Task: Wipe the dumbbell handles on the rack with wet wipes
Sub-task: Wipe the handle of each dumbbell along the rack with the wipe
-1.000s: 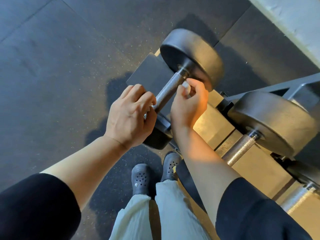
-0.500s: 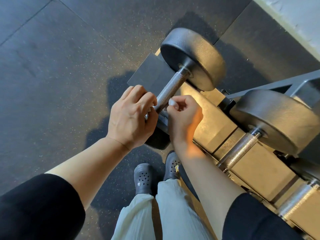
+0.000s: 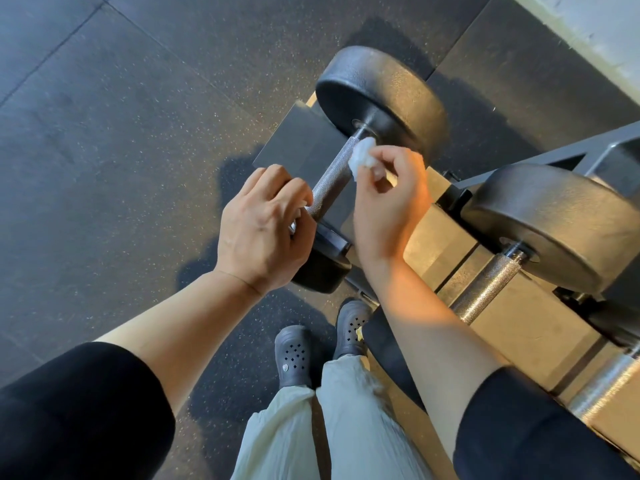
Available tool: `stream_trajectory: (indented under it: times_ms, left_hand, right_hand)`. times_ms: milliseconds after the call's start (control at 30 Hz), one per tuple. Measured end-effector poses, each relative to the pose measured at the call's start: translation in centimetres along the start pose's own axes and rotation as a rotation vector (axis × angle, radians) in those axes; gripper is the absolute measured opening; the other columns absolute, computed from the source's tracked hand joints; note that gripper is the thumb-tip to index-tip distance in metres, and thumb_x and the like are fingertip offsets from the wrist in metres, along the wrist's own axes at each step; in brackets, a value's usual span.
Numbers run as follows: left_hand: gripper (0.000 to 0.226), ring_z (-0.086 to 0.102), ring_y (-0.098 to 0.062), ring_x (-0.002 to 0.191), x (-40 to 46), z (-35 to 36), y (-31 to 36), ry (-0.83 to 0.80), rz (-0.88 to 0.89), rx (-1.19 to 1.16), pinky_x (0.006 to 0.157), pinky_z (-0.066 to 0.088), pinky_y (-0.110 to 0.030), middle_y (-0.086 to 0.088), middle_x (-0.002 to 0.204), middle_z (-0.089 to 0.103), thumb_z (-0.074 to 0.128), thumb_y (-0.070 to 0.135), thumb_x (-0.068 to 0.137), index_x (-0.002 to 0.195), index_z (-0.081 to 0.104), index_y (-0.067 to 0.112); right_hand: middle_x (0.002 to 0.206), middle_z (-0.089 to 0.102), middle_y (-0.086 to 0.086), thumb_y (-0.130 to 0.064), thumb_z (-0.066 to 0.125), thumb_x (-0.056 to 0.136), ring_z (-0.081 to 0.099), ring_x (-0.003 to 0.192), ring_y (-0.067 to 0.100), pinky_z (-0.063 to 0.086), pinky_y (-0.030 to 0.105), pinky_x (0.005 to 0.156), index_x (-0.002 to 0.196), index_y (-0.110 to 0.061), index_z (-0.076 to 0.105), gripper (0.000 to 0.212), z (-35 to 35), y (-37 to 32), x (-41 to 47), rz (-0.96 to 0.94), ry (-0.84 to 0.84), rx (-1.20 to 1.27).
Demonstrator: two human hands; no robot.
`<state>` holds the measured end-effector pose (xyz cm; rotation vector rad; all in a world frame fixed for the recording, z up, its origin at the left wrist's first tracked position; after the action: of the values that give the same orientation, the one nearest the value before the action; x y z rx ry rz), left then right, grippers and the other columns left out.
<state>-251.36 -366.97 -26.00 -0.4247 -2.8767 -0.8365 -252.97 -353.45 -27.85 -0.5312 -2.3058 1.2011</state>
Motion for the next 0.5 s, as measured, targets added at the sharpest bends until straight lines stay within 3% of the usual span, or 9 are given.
stream_trajectory:
  times_ms: [167,500]
  left_hand:
    - [0.018,0.049,-0.027,0.072,0.0,-0.1,0.0,0.006,0.0,-0.008,0.06,0.042,-0.035,-0.008,0.08,0.054,0.045,0.013,0.08,0.077,0.061,0.008]
    - [0.016,0.048,-0.027,0.071,0.0,0.0,-0.1,0.009,0.003,-0.01,0.059,0.039,-0.034,-0.009,0.079,0.054,0.045,0.013,0.08,0.076,0.06,0.007]
  right_hand:
    - [0.09,0.068,0.002,-0.007,0.069,0.074,0.061,0.085,0.019,0.039,0.005,0.069,0.083,-0.01,0.07,0.009,1.1,0.4,-0.3,-0.032,-0.04,-0.025]
    - [0.082,0.067,0.005,0.002,0.066,0.073,0.057,0.074,0.008,0.036,0.001,0.063,0.08,-0.004,0.069,0.01,1.0,0.4,-0.6,-0.046,-0.04,-0.071]
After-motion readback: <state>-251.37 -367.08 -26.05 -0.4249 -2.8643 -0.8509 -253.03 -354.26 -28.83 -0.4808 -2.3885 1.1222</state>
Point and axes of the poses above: each hand's wrist, its own x-axis towards the middle knuckle, its own z-axis out of the palm, y = z × x, the point moved 1 cm from there along x, towards the middle knuckle
